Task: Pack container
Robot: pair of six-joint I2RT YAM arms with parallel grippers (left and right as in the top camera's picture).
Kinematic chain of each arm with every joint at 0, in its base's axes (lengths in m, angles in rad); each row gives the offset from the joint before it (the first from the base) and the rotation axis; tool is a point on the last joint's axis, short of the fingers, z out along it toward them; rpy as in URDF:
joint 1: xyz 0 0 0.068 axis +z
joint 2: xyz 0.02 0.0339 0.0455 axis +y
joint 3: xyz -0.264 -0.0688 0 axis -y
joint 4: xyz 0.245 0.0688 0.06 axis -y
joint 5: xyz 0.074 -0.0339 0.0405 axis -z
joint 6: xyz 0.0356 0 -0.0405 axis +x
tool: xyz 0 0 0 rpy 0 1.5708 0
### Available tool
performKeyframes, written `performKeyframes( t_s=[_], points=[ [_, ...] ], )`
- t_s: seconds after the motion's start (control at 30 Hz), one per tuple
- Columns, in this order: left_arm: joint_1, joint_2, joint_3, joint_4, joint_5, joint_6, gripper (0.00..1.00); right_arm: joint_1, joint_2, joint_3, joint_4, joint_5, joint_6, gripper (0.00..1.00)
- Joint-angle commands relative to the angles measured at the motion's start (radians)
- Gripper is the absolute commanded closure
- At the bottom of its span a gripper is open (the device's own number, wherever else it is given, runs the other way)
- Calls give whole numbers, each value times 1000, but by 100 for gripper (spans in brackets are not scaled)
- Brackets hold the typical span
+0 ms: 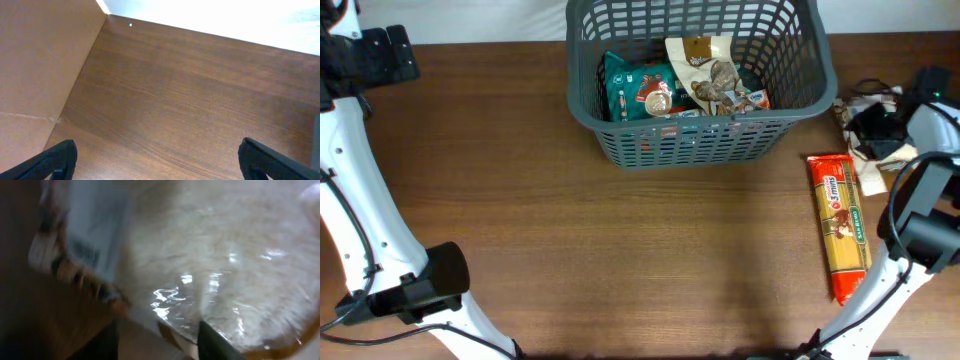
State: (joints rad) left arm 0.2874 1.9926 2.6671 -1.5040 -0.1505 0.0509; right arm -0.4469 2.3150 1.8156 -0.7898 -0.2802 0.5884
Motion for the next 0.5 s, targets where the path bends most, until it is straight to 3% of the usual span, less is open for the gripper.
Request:
performKeyframes(
  t_s=[0.0, 0.2, 0.47],
  points=[
    [3, 5, -4, 0, -4, -14, 1, 51, 48, 0, -4, -122, -25, 49],
    [3, 5, -4, 0, -4, -14, 1, 69, 22, 58, -5, -146, -87, 41],
    [3, 5, -4, 0, -4, -14, 1, 23, -9, 237, -85, -147, -163, 39]
  ],
)
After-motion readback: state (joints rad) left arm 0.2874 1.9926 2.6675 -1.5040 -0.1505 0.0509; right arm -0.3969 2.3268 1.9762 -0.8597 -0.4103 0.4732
